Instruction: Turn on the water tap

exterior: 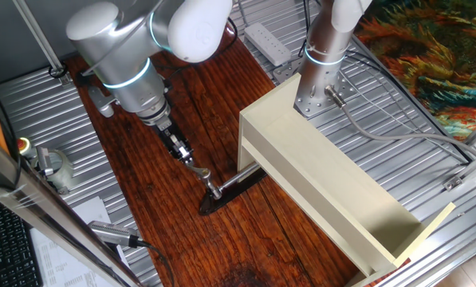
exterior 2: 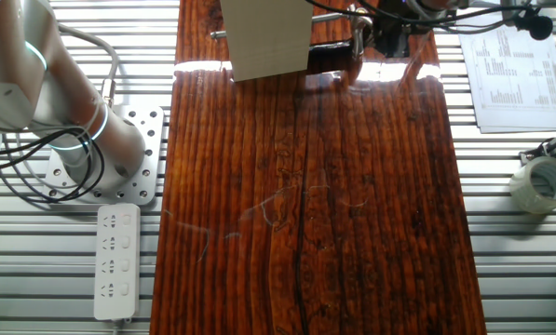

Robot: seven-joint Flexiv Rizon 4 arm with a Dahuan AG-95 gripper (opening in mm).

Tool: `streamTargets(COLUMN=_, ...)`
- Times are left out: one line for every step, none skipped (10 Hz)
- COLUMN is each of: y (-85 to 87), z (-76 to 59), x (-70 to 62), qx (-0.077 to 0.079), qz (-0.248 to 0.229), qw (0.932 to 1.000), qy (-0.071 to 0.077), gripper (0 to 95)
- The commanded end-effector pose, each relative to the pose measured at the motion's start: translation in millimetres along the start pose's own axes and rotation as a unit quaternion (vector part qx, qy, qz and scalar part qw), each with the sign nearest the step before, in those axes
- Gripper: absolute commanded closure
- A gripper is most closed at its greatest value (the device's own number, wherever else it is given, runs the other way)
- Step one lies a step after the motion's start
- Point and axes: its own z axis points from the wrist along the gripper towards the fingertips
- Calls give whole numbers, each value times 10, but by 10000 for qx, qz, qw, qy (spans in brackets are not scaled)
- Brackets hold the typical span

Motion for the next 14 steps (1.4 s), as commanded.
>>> streamTargets(y=1, z=1, x=-9, qx=0, qz=2, qw=10000, qy=11, gripper=950)
streamTargets(y=-12, z=4, x=-14, qx=12, qz=-15, qw=10000, qy=22, gripper=950)
streamTargets(y=-42, z=12, x=-25, qx=10, qz=-54, qw=10000, qy=23, gripper=950)
streamTargets(y=-70, z=11, x=-34, qx=11, qz=-86, qw=10000, qy=27, gripper=950)
streamTargets(y=-86, z=4, x=-38, qx=38, qz=-123, qw=9999, qy=51, gripper=950)
streamTargets(y=-92, z=0, x=-38, qx=125, qz=-180, qw=9997, qy=78, gripper=950)
streamTargets(y=-96, z=-9, x=-36, qx=254, qz=-241, qw=9993, qy=107, gripper=950)
streamTargets(y=-103, z=-15, x=-32, qx=338, qz=-291, qw=9989, qy=122, gripper=950)
streamTargets(y=-121, z=-22, x=-26, qx=354, qz=-345, qw=9987, qy=127, gripper=950)
streamTargets(y=-169, z=-49, x=13, qx=385, qz=-450, qw=9982, qy=134, gripper=950)
streamTargets(y=-218, z=-66, x=59, qx=423, qz=-537, qw=9976, qy=142, gripper=950)
streamTargets(y=-282, z=-83, x=119, qx=434, qz=-571, qw=9973, qy=145, gripper=950)
streamTargets(y=-314, z=-115, x=159, qx=439, qz=-458, qw=9978, qy=171, gripper=950)
streamTargets(y=-313, z=-149, x=167, qx=435, qz=-286, qw=9984, qy=198, gripper=950)
